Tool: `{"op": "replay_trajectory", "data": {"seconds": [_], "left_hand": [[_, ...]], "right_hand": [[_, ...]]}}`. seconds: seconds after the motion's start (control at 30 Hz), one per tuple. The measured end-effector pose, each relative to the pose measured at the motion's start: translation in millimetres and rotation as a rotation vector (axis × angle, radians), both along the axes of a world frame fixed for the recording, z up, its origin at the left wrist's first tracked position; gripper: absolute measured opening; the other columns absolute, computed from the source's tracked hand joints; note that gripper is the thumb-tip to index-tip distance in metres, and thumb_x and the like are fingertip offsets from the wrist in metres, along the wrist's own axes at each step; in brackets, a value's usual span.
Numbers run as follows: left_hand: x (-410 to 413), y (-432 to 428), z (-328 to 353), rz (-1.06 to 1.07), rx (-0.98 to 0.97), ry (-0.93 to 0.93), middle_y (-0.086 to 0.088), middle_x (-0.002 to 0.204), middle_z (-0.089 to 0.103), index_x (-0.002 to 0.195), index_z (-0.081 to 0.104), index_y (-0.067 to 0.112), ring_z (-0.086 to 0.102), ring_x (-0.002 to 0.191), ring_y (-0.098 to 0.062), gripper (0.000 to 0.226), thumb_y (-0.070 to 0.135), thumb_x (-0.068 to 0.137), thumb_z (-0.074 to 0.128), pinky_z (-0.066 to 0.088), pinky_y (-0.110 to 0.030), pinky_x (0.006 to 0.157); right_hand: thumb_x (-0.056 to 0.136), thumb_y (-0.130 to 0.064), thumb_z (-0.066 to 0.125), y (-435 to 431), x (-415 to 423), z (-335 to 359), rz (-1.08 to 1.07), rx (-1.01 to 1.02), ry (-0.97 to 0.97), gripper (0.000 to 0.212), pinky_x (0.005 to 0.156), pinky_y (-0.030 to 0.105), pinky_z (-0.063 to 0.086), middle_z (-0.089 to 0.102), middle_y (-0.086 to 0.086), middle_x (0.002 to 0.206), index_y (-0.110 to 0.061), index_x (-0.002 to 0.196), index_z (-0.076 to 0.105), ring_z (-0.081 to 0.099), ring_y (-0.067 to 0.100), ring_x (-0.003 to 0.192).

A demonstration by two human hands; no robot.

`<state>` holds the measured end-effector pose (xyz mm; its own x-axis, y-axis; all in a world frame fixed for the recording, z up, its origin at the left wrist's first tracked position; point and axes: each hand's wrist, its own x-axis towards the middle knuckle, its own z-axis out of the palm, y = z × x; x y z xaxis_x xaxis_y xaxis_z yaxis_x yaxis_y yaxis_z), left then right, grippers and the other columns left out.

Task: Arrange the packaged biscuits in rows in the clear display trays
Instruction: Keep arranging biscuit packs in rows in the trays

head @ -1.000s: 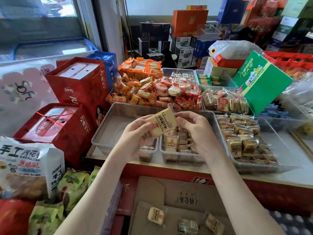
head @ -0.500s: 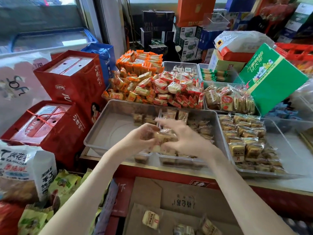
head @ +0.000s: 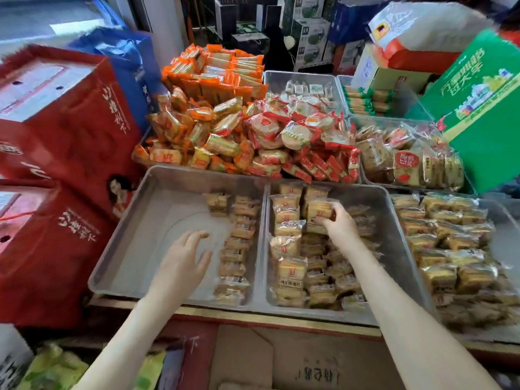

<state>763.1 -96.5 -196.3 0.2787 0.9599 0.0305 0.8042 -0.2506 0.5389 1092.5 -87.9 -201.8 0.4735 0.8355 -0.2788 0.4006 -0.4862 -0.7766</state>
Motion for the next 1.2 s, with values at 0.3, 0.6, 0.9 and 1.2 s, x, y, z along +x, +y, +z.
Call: {"op": "replay_trajectory", "data": {"seconds": [0.3,0.6,0.9,1.2], "left_hand": [[-129,62,-34,0.17,0.063,0.418,-0.03,0.146,0.039,0.14,0.049,0.0,0.032,0.137,-0.046,0.072,0.023,0.078,0.077,0.025,-0.062,0.111],[-139,69,-50,0.067,0.149,0.252,-0.028,0.149,0.037,0.14,0.048,0.0,0.035,0.135,-0.04,0.07,0.038,0.083,0.063,0.036,-0.054,0.108],[-139,60,-35,0.126,0.18,-0.018,-0.021,0.135,0.056,0.121,0.064,0.004,0.046,0.129,-0.037,0.049,0.036,0.089,0.046,0.031,-0.053,0.109],[-67,-7,60,0.208,-0.518,-1.013,-0.005,0.096,0.075,0.1,0.07,0.015,0.072,0.092,-0.018,0.012,0.013,0.096,0.06,0.059,-0.032,0.081]], "right_hand": [[0.086,0.004,0.057,57,-130,13,0.306,0.491,-0.675,0.052,0.107,0.039,0.032,0.049,0.019,0.133,0.0,0.136,0.045,0.042,0.032,0.123],[0.092,-0.006,0.047,146,-232,-56,0.726,-0.201,-1.087,0.049,0.104,0.041,0.029,0.034,0.014,0.145,-0.01,0.14,0.039,0.032,0.033,0.13],[0.092,-0.02,0.064,84,-238,16,0.523,0.185,-0.359,0.036,0.092,0.027,0.042,0.061,0.001,0.119,-0.015,0.127,0.056,0.055,0.015,0.107],[0.089,-0.02,0.068,-42,-221,112,0.17,0.197,0.35,0.023,0.059,0.015,0.047,0.072,0.002,0.096,-0.014,0.104,0.051,0.067,0.011,0.084]]}}
